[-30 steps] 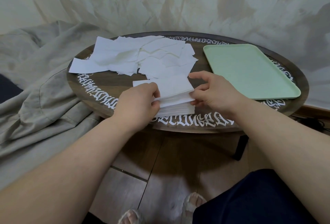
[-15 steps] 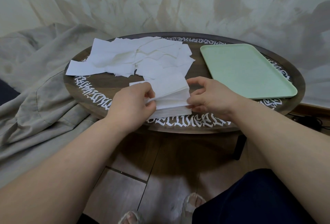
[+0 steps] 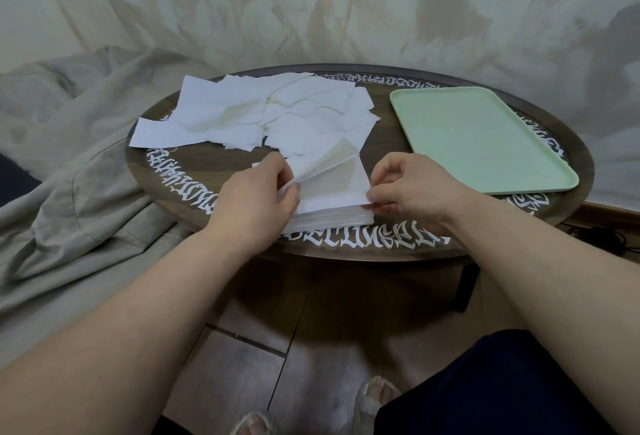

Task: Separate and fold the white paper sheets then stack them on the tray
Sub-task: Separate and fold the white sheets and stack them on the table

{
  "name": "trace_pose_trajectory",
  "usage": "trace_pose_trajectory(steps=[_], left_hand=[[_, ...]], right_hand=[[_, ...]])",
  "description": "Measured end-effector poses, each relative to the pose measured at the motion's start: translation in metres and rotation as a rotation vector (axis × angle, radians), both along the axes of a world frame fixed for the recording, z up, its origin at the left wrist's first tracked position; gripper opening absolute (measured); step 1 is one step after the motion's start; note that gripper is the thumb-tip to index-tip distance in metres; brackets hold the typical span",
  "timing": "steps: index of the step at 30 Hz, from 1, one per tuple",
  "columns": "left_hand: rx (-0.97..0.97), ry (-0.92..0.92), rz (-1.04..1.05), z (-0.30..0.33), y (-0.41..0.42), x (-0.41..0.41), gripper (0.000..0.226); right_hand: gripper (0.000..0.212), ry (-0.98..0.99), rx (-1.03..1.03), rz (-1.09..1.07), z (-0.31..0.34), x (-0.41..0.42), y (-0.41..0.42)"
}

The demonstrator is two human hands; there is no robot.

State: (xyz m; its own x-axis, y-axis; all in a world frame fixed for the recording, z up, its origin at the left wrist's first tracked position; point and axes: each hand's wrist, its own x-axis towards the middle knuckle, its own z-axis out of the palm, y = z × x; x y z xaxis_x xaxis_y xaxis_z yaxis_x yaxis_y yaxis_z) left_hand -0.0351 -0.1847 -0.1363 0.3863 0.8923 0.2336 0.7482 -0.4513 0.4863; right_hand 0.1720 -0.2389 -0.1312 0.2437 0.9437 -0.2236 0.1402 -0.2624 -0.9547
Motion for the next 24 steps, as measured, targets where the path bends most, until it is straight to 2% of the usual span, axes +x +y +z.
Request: trace_pose_trajectory(steps=[6, 9, 11, 16, 20, 24], left_hand=[[0.017, 0.126, -0.081, -0.0038, -0.0002, 0.0013, 0.010], [0.023, 0.133, -0.090, -0.0044, 0.0003, 0.0010, 0.007], [0.029, 0.138, -0.100, -0.0047, 0.0000, 0.0010, 0.008], [0.042, 0.128, -0.118, -0.0041, -0.0010, 0.0001, 0.015], [0.055, 0.100, -0.134, -0.0034, -0.0022, -0.0009, 0.016], [0.056, 0.096, -0.143, -0.0032, -0.0023, -0.0011, 0.017]], right_hand=[[0.015, 0.028, -0.043, 0.035, -0.0016, -0.0028, 0.0023], [0.028, 0.157, -0.077, -0.043, 0.0010, -0.0025, 0.0038], [0.032, 0.158, -0.085, -0.050, 0.0018, -0.0026, 0.0045], [0.016, 0.078, -0.085, 0.008, 0.0012, -0.0047, 0.0051], [0.004, 0.087, -0.074, 0.012, 0.0002, -0.0045, 0.0057], [0.005, 0.106, -0.070, 0.003, -0.0001, -0.0042, 0.0060]])
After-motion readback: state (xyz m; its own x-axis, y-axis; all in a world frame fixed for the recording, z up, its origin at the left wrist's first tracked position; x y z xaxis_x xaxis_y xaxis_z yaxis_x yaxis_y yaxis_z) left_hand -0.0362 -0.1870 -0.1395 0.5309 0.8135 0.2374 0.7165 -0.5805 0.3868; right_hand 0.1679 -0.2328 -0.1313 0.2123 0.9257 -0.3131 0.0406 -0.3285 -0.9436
